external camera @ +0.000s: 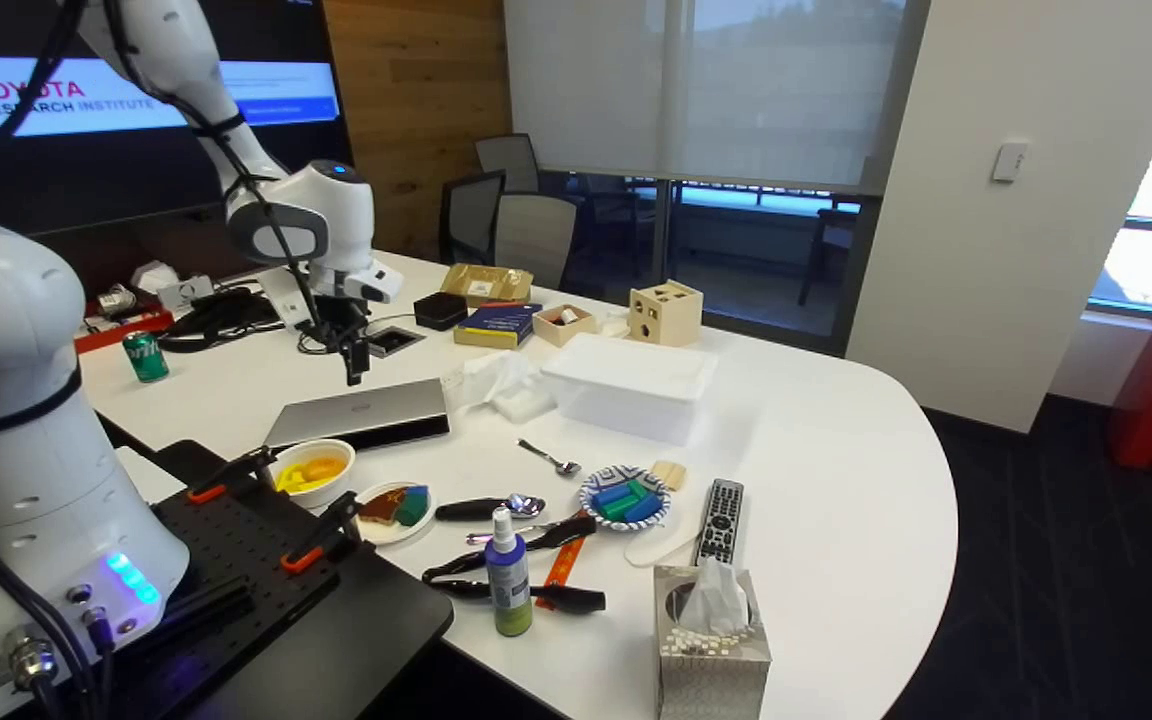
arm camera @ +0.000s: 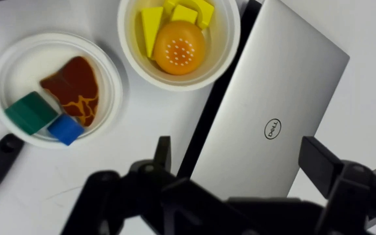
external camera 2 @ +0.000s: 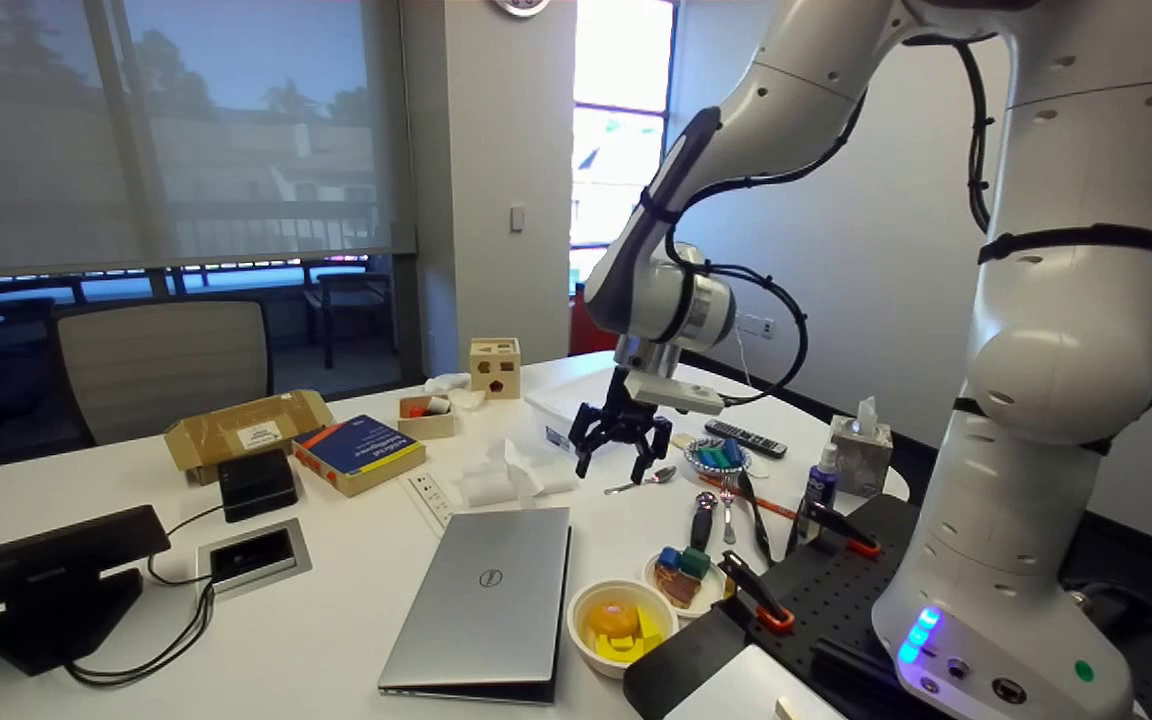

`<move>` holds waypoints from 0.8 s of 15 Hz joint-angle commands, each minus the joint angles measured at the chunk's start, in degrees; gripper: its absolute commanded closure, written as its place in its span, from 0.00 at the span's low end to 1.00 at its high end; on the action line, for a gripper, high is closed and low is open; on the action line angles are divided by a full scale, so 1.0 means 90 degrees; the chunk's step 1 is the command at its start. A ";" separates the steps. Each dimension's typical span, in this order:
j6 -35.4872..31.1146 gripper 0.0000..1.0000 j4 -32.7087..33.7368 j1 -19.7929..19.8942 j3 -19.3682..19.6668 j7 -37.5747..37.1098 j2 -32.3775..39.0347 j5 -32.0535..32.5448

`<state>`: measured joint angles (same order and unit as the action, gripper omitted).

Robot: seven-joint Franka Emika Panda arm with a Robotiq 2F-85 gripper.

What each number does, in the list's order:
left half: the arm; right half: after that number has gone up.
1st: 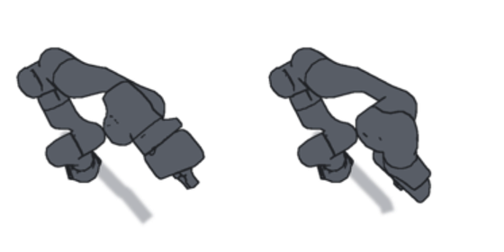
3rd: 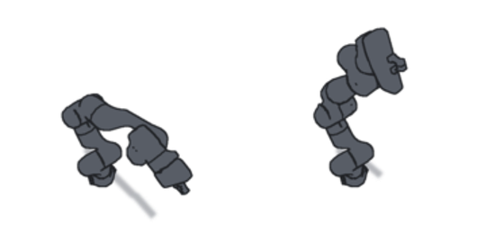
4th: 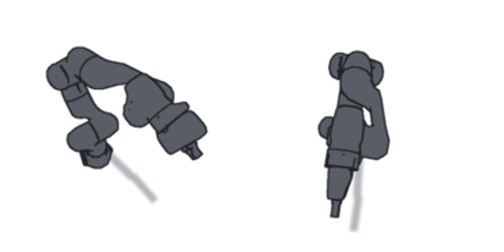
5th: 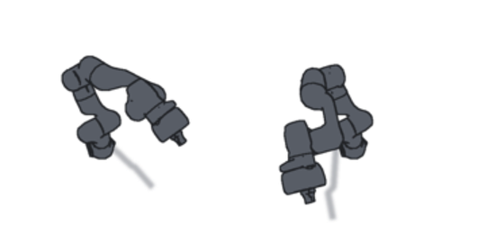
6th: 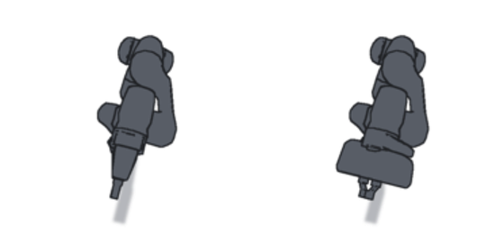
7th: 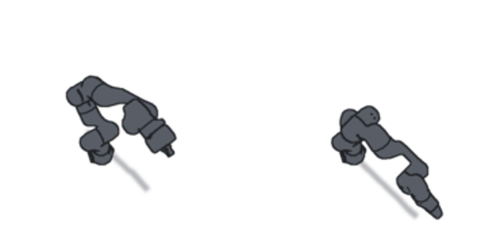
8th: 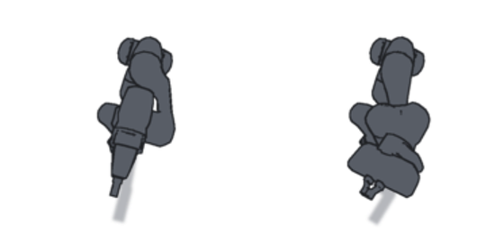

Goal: Open the laptop, press a button on the center of the keyboard and use the napkin to wipe the screen

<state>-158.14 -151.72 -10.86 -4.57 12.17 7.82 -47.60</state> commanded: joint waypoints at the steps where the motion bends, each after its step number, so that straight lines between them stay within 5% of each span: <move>1: 0.0152 0.00 0.1075 0.1257 -0.0962 0.1698 0.0970 -0.1817; 6: 0.0165 0.00 0.2022 0.2038 -0.1256 0.4274 0.2762 -0.4046; 12: 0.0585 0.00 0.2826 0.2411 -0.1178 0.5528 0.4411 -0.4440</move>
<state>-155.36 -130.43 9.33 -14.83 57.97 42.66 -85.76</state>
